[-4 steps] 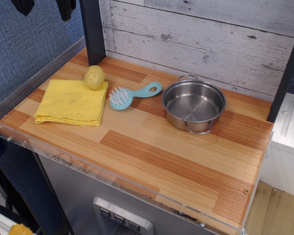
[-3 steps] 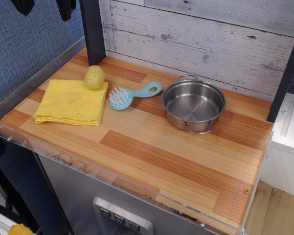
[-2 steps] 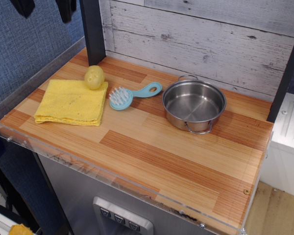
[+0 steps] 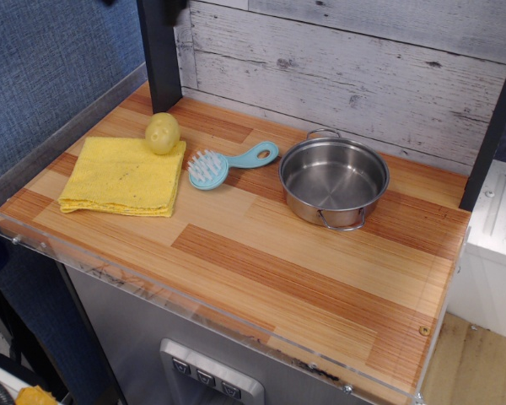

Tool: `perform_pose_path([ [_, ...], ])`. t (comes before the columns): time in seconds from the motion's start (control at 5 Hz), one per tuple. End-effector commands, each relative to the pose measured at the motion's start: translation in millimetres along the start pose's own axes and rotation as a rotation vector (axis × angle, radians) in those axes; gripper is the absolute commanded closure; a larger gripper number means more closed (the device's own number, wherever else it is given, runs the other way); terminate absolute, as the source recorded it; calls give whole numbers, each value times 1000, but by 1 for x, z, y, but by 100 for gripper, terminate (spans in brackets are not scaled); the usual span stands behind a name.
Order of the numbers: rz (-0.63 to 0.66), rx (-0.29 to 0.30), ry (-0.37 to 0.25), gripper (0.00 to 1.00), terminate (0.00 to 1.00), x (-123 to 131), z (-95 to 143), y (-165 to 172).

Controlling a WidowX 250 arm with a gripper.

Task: Move the metal pan from the back to the front of the table.

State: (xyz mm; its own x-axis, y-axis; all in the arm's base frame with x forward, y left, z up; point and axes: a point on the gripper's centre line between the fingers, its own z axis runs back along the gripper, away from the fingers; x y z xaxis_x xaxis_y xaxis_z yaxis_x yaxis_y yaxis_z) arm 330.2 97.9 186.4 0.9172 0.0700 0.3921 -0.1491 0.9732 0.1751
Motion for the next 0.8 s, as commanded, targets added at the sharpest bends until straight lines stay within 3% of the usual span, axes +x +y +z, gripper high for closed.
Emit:
perform_pose_path([
  [0.0,118,-166,88,0,0,-16,6,-68],
  [0.2,247,-160,177,0,0,-41,-5,-90],
  [0.4,429,-169,199,0,0,-50,-12,-99],
  [0.6,507,-170,230,0,0,-48,-25,-101],
])
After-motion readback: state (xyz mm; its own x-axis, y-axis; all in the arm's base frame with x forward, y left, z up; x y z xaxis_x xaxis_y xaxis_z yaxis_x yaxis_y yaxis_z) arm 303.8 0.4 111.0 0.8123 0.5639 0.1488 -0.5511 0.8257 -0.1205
